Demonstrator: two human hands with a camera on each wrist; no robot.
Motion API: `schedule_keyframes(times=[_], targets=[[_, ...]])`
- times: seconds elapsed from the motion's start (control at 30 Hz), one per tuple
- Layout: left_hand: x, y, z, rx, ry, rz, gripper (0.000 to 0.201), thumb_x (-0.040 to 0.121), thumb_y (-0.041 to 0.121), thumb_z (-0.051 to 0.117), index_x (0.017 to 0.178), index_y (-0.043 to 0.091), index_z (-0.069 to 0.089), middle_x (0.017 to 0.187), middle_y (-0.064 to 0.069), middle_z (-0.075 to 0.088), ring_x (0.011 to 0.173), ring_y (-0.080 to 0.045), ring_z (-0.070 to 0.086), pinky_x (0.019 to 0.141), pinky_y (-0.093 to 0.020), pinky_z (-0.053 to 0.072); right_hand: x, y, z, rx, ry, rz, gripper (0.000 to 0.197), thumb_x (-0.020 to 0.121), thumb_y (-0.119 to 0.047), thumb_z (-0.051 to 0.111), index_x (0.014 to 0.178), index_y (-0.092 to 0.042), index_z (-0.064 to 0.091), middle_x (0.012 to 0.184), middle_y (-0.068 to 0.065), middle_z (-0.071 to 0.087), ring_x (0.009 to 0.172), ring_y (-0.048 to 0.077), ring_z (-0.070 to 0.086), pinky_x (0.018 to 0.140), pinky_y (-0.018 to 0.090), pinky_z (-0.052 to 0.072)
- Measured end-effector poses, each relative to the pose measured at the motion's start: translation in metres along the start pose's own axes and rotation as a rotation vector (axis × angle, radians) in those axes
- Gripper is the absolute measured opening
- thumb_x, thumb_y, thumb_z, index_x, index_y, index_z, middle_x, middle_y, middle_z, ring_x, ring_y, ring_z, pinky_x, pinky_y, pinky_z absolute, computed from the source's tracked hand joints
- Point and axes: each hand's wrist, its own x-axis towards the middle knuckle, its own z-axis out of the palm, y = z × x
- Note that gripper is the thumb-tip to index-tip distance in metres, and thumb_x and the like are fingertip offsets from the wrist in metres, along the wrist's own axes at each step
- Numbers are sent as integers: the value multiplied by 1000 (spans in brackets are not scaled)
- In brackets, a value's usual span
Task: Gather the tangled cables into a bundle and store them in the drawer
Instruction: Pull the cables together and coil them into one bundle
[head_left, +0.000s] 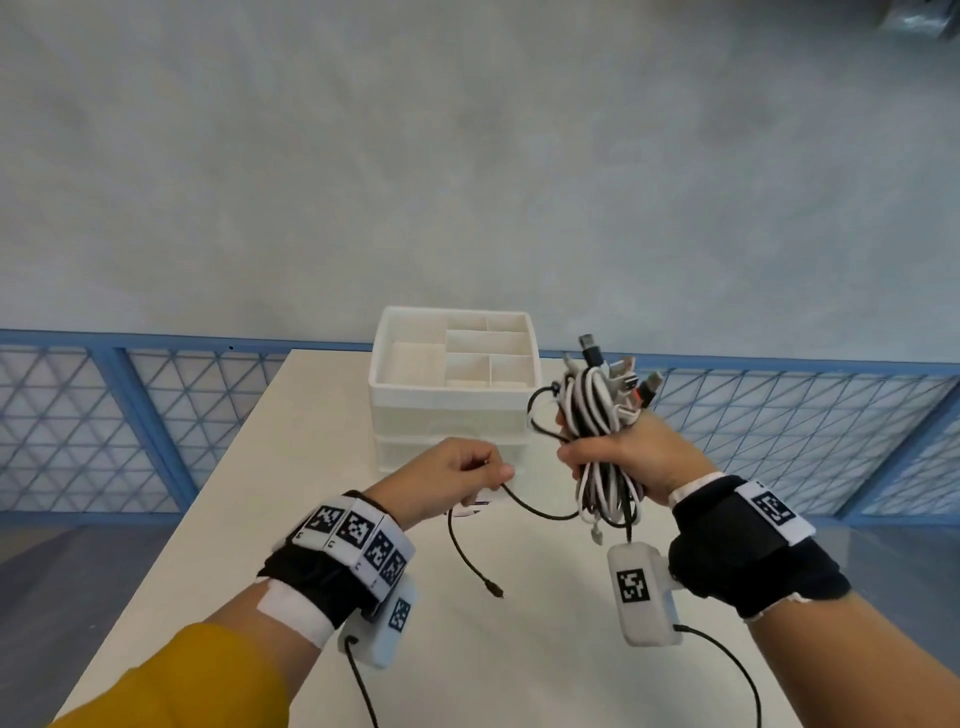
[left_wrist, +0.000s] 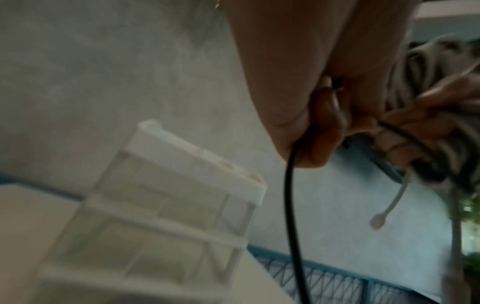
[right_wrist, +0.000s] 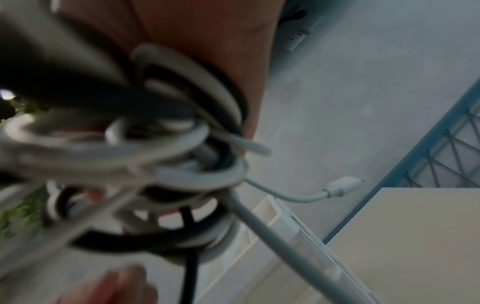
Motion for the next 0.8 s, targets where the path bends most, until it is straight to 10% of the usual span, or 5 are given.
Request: schedule_keyframes(times=[0.17,0.3,0.53,0.8], targets=[[15,33,9,59,88,119,10,89,17,55,83,14,61,64,9,54,48,7,48,54,-10,35,-5,5,15,72,-113,30,31,70,6,72,81,-22,66,61,-11,69,62,2,63,60,17,50],[22,35,13,-18,123,96,15,88,13,53,75,17,59,69,-4,54,56,-13,43,59,-28,37,-9,11,26,177,-93,62,31,71,8,70,93,-14,68,77,-2,72,74,11,68,66,21,53],[20,24,11,-166,130,2,23,89,28,53,98,6,54,67,2,52,56,-11,45,57,-21,42,-8,17,29,249,10,58,28,71,12,66,83,-14,66,62,-9,69,63,4,65,59,18,51],[17,18,8,-512,382,-74,33,91,28,49,60,15,47,56,3,37,46,-10,32,57,-24,34,-5,18,29,140,104,4,29,67,9,72,89,-9,69,84,5,74,83,16,70,76,28,56]])
